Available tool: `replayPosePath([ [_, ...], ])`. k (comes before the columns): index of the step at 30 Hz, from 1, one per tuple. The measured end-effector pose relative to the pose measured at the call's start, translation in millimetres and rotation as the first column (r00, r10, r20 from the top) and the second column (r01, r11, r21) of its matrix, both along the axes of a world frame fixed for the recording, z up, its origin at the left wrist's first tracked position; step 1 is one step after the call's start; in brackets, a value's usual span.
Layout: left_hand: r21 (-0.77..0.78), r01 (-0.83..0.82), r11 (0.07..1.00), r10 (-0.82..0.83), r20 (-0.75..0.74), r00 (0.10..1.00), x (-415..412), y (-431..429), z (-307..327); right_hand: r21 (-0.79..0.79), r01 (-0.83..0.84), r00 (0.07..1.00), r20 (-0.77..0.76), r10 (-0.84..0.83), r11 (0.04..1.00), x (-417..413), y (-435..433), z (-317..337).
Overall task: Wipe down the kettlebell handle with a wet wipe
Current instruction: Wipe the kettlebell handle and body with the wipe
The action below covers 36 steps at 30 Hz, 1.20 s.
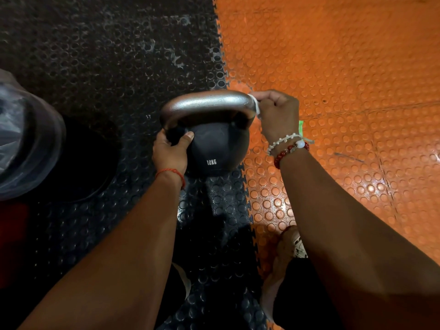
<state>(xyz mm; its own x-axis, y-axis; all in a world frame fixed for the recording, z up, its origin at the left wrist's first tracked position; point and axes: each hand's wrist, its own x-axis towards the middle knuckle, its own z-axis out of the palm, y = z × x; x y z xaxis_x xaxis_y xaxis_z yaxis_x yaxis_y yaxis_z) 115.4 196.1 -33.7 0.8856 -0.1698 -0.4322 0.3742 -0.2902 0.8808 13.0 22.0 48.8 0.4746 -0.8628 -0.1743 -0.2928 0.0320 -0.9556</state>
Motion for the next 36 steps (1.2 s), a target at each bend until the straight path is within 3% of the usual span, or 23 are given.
replayPosePath([
  [3, 0.008, 0.002, 1.000, -0.002, 0.005, 1.000, -1, 0, -1, 0.036, -0.066, 0.996, -0.053, 0.067, 0.997, 2, -9, 0],
  [8, 0.006, -0.007, 1.000, 0.007, -0.010, 1.000, 0, 0, -2, 0.093, -0.170, 0.983, 0.081, 0.162, 0.981, 3, -12, 7],
  [13, 0.017, -0.006, 1.000, 0.006, -0.003, 1.000, -1, 0, -2, 0.107, -0.219, 0.975, -0.020, 0.223, 0.970, 9, -20, 7],
  [16, 0.005, -0.007, 1.000, 0.007, -0.003, 1.000, -1, 0, -1, 0.100, -0.270, 0.962, 0.054, 0.266, 0.958, 11, -20, 11],
  [22, -0.013, -0.005, 1.000, 0.004, -0.007, 1.000, -2, 0, 2, 0.088, -0.268, 0.961, -0.049, 0.273, 0.959, 17, -30, 1],
  [26, -0.003, -0.002, 1.000, 0.002, -0.009, 1.000, -1, 1, 2, 0.085, -0.306, 0.952, 0.047, 0.303, 0.948, 16, -29, 2],
  [31, 0.000, 0.001, 1.000, -0.001, 0.000, 1.000, -2, 1, 2, 0.084, -0.291, 0.953, -0.063, 0.296, 0.953, 21, -34, 0],
  [36, -0.001, -0.001, 1.000, 0.001, 0.003, 1.000, -1, 0, 3, 0.130, -0.305, 0.952, 0.061, 0.299, 0.943, 21, -29, 3],
])
